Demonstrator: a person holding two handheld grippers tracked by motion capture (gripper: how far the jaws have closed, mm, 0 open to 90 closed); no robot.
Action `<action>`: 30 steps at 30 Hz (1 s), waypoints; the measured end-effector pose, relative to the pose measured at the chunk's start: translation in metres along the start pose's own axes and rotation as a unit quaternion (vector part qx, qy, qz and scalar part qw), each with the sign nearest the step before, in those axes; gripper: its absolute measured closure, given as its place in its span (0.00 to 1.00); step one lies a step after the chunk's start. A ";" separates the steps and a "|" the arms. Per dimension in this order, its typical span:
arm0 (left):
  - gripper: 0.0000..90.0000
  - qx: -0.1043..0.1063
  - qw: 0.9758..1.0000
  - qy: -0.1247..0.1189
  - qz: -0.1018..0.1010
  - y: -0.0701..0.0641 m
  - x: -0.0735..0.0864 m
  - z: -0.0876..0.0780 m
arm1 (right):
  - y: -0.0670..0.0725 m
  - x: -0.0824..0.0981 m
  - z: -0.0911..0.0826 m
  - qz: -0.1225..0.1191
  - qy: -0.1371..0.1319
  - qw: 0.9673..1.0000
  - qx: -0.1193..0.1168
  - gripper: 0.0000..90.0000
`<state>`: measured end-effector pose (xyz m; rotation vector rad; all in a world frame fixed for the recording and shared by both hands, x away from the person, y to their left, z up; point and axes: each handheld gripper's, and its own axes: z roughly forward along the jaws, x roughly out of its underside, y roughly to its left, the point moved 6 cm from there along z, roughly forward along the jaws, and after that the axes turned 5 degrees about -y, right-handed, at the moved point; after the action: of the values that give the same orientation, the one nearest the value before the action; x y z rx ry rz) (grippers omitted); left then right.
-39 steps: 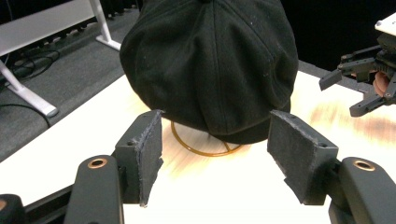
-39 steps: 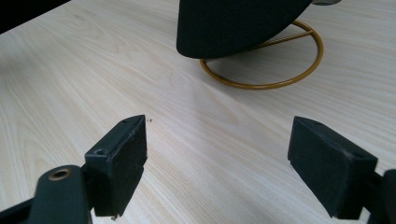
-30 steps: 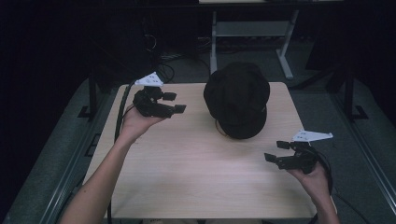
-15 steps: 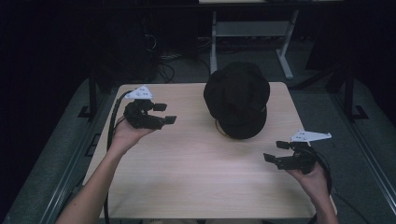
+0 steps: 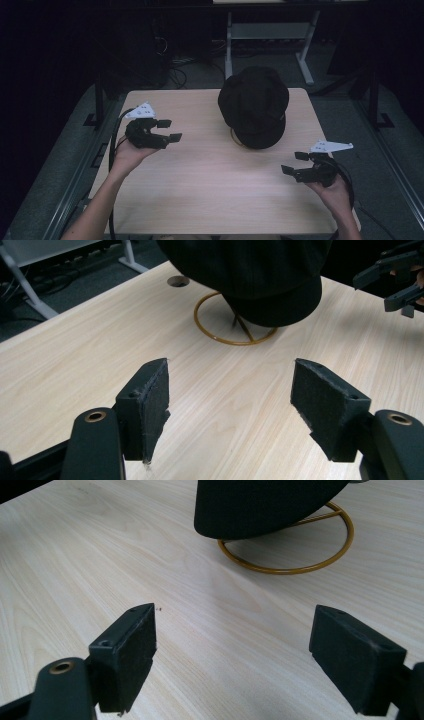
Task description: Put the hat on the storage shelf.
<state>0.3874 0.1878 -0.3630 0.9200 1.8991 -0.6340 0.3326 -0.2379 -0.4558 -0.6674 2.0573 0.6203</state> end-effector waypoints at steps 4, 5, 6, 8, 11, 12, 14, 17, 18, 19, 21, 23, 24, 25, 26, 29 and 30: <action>0.34 -0.006 1.000 0.000 -0.009 0.003 0.012 -0.002 | 0.001 0.001 0.001 0.002 0.003 1.000 -0.001 0.21; 0.34 -0.007 1.000 0.001 -0.011 0.003 0.014 -0.002 | 0.001 0.001 0.001 0.002 0.004 1.000 -0.001 0.21; 0.33 -0.008 1.000 0.002 -0.009 0.004 0.017 -0.002 | 0.001 0.001 0.001 0.002 0.004 1.000 -0.001 0.21; 0.33 -0.009 1.000 0.001 -0.014 0.004 0.021 -0.003 | 0.001 0.001 0.001 0.001 0.003 1.000 0.000 0.21; 0.33 -0.009 1.000 -0.001 -0.016 0.003 0.027 -0.003 | 0.002 0.001 0.001 0.002 0.003 1.000 0.000 0.21; 0.33 -0.010 1.000 -0.002 -0.017 0.003 0.028 -0.003 | 0.002 0.001 0.000 0.001 0.003 1.000 0.000 0.21; 0.32 -0.010 1.000 -0.003 -0.018 0.003 0.032 -0.004 | 0.002 0.001 0.000 0.000 0.003 1.000 0.001 0.21; 0.32 -0.013 1.000 -0.003 -0.021 0.002 0.036 -0.005 | 0.002 0.001 0.001 -0.001 0.003 1.000 0.001 0.21; 0.32 -0.013 1.000 -0.005 -0.020 0.002 0.038 -0.006 | 0.002 0.001 0.000 -0.002 0.004 1.000 0.001 0.21; 0.32 -0.013 1.000 -0.007 -0.021 0.001 0.039 -0.006 | 0.003 0.001 0.000 -0.002 0.004 1.000 0.001 0.21; 0.31 -0.015 1.000 -0.010 -0.022 0.001 0.042 -0.008 | 0.003 0.001 0.000 -0.003 0.004 1.000 0.000 0.21; 0.31 -0.014 1.000 -0.012 -0.024 0.000 0.045 -0.009 | 0.004 0.002 0.001 -0.003 0.006 1.000 0.000 0.21; 0.31 -0.013 0.999 -0.011 -0.028 -0.001 0.047 -0.009 | 0.004 0.002 0.001 -0.003 0.006 1.000 0.000 0.21; 0.30 -0.011 0.999 -0.010 -0.028 -0.002 0.048 -0.009 | 0.004 0.002 0.001 -0.003 0.006 1.000 0.000 0.21; 0.30 -0.010 0.999 -0.011 -0.032 -0.002 0.050 -0.009 | 0.004 0.002 0.001 -0.003 0.006 1.000 -0.001 0.21; 0.29 -0.011 0.999 -0.009 -0.030 -0.004 0.054 -0.010 | 0.005 0.003 0.001 -0.004 0.007 1.000 -0.001 0.21; 0.29 -0.011 0.999 -0.007 -0.029 -0.004 0.055 -0.010 | 0.005 0.003 0.001 -0.004 0.007 1.000 -0.001 0.21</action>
<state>0.3618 0.2119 -0.4068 0.8468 1.9218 -0.6524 0.3287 -0.2340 -0.4583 -0.6837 2.0666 0.6141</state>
